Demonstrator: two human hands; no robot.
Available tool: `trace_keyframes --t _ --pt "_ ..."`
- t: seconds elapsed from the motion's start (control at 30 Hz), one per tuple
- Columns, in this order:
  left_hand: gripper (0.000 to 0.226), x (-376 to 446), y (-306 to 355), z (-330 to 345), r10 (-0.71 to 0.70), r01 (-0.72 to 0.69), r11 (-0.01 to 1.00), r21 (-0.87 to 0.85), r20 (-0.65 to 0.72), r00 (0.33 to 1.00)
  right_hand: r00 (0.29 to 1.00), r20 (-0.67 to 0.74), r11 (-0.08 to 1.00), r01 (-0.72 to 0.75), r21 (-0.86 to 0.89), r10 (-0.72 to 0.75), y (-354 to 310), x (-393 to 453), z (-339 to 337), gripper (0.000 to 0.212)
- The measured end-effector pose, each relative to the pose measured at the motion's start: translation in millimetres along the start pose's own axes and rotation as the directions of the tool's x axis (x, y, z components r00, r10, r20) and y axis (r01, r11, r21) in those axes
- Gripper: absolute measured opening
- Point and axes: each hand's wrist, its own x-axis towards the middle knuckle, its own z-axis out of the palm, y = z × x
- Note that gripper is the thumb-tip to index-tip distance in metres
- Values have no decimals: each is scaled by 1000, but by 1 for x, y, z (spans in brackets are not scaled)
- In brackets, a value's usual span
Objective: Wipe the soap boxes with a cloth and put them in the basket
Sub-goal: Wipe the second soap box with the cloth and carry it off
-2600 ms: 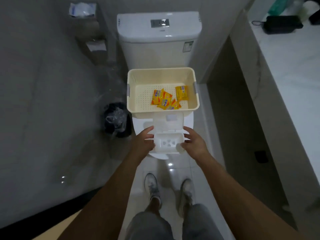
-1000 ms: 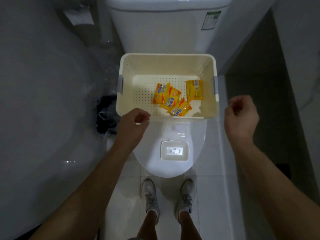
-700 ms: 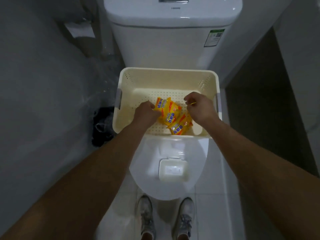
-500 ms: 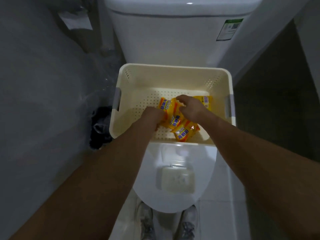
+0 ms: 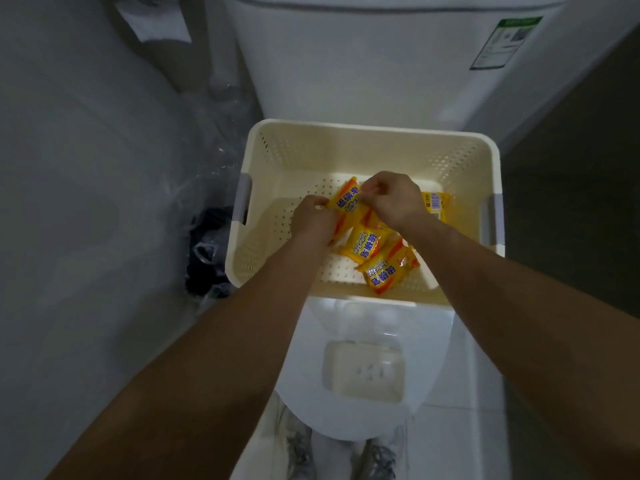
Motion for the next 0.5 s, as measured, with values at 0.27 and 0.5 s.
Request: trace_keyframes --t 0.27,0.5 --pt "33 -53 21 -29 306 -293 951 -98 160 939 954 251 790 -282 545 167 -29 -63 -53 15" --pt "26 -123 18 -44 244 -144 935 -323 294 924 986 154 788 -150 598 70 -30 -144 -101 13"
